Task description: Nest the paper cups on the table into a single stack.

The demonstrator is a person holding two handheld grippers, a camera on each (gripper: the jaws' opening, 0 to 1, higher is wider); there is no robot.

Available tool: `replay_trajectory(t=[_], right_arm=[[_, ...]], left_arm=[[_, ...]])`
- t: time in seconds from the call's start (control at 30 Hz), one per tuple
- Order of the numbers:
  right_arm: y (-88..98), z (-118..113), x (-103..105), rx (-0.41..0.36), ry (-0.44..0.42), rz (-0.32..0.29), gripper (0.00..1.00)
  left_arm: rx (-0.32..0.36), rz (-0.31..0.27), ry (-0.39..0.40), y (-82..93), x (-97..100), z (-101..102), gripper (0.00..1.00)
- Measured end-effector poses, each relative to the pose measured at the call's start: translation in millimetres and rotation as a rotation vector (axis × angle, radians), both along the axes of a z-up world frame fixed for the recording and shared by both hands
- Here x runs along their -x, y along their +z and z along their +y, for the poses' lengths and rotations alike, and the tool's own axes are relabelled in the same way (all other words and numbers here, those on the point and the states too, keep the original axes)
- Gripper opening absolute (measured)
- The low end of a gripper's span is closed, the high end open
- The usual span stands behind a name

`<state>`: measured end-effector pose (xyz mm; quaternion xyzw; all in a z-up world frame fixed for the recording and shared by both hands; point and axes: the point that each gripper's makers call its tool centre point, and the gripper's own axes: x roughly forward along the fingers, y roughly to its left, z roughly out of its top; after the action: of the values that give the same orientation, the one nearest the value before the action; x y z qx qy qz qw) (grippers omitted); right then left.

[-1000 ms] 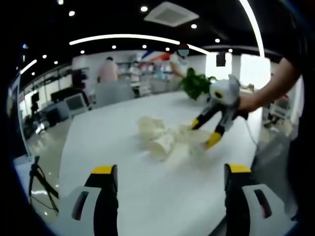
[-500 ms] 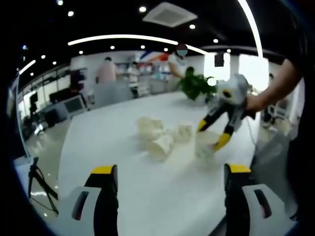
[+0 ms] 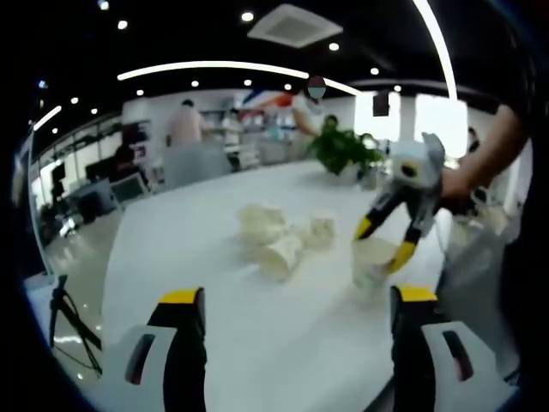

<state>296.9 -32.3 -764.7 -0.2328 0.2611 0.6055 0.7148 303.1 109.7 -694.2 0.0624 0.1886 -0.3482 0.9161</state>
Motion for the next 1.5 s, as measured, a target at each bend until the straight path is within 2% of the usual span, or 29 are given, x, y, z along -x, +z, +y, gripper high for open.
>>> replay_trajectory(t=[1.27, 1.5], right_arm=[[-31.8, -1, 22, 0.040, 0.033, 0.027, 0.42], [-31.9, -1, 25, 0.044, 0.065, 0.002, 0.42]], left_arm=[[0.006, 0.027, 0.013, -8.2, 5.4, 2, 0.87], [0.008, 0.031, 0.015, -9.2, 5.7, 1, 0.87]])
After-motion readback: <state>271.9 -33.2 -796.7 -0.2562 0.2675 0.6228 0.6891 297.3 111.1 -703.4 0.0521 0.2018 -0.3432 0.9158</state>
